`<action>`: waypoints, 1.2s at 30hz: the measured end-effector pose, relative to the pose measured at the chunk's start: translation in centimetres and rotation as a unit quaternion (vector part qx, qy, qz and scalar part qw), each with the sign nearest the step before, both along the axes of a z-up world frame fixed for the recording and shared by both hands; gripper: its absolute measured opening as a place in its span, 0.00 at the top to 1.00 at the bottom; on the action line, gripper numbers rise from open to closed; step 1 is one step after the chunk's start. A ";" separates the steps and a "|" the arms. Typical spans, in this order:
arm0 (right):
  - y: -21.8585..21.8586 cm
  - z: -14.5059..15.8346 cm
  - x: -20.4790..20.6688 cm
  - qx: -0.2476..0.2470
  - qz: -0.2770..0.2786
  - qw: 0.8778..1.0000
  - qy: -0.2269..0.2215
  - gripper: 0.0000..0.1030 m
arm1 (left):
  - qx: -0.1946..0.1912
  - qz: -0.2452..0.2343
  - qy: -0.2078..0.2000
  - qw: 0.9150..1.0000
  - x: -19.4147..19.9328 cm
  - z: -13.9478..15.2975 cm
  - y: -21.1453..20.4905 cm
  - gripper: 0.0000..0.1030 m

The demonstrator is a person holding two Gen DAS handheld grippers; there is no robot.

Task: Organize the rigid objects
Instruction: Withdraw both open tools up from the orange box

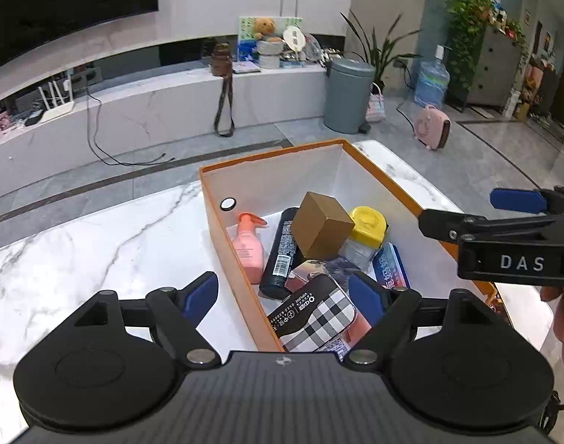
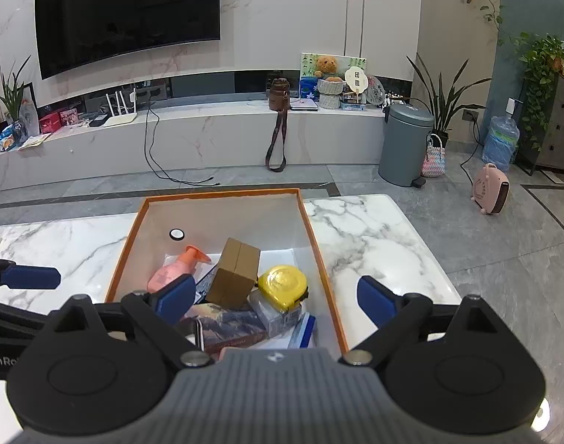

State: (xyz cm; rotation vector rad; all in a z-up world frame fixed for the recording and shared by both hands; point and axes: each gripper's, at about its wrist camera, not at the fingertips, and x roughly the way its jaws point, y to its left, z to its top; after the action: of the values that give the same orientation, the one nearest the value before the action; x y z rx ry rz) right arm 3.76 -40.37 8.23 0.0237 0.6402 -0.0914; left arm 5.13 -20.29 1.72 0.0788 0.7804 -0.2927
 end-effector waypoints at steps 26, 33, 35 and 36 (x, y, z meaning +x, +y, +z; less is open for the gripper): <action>2.3 -3.3 -1.5 -0.005 0.024 0.998 0.055 0.05 | -0.003 0.096 -0.029 0.995 -1.9 -0.3 2.2 0.00; 1.9 -3.1 -1.4 -0.001 0.015 0.998 0.055 0.05 | -0.010 0.091 -0.024 0.996 -2.3 -0.4 1.7 0.00; 1.9 -3.2 -1.4 -0.002 0.016 0.998 0.056 0.05 | -0.011 0.089 -0.023 0.996 -2.4 -0.4 1.6 0.00; 2.0 -3.2 -1.4 -0.002 0.017 0.998 0.056 0.05 | -0.012 0.089 -0.022 0.996 -2.5 -0.4 1.5 0.00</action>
State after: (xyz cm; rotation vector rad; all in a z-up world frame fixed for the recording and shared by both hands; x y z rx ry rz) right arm 2.33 -38.41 5.07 0.0032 0.7526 -0.0618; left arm 2.66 -18.79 1.36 -0.0075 0.7344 -0.1302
